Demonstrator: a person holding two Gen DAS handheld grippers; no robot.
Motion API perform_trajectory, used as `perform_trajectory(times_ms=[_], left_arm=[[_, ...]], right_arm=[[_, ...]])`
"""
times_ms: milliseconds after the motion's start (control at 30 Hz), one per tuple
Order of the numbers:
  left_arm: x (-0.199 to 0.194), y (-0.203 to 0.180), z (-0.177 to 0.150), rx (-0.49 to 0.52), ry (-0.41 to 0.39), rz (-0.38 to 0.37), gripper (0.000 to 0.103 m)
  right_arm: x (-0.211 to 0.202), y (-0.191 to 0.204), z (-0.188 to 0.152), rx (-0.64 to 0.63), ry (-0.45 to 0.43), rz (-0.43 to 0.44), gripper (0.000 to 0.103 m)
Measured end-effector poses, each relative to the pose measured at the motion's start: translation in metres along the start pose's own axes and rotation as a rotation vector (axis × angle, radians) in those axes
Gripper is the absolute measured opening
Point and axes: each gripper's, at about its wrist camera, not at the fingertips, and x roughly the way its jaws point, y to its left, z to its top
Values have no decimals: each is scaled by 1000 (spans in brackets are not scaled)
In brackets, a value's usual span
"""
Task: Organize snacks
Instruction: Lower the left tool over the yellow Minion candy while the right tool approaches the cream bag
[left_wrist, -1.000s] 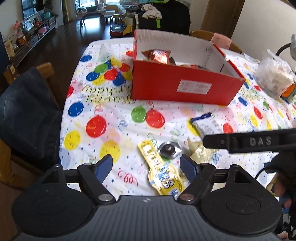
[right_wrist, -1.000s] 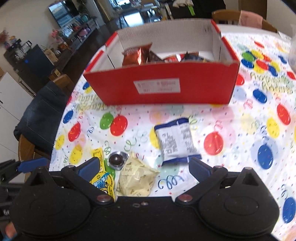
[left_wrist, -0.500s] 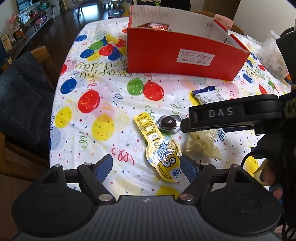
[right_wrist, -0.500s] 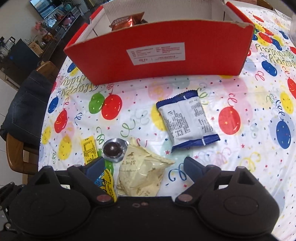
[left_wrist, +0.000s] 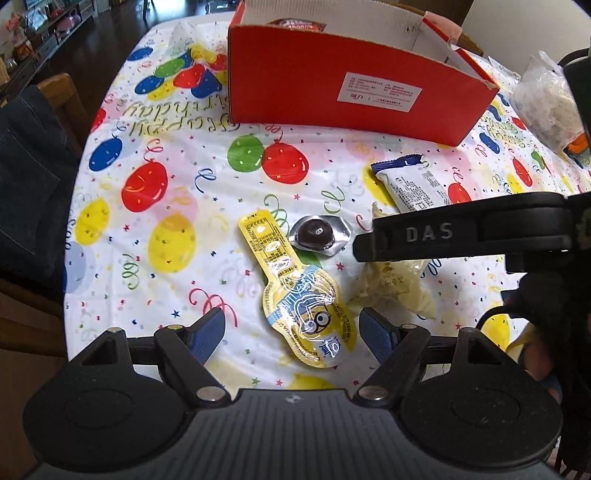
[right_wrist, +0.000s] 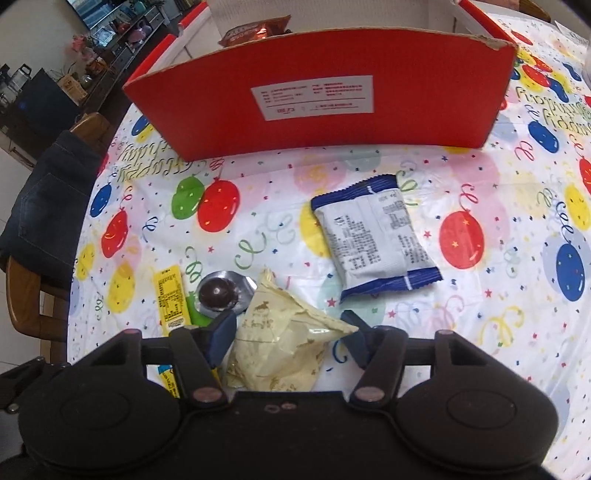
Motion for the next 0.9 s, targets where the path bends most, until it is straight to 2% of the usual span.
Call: perform_trajectory(times_ms=[133,433,600,700,900], left_arm=[[5,-1,2,-6,8,-3,80],[18,-9,7,10,19,42,78],[20,-9,9,8,11,60,71],[20,-9,9,7,12,40,61],[17,1,11,-42,8,22,51]], right_arm=[[-3,-3,1,-11,-1,3,51],[-12,-12,3,-16,-23,-5,49],[-17,-13,4,-19,-36,-3,49],[-19,-14,6,-17,-45,-8,49],[-22,-17,7,-3,-53,-10,49]])
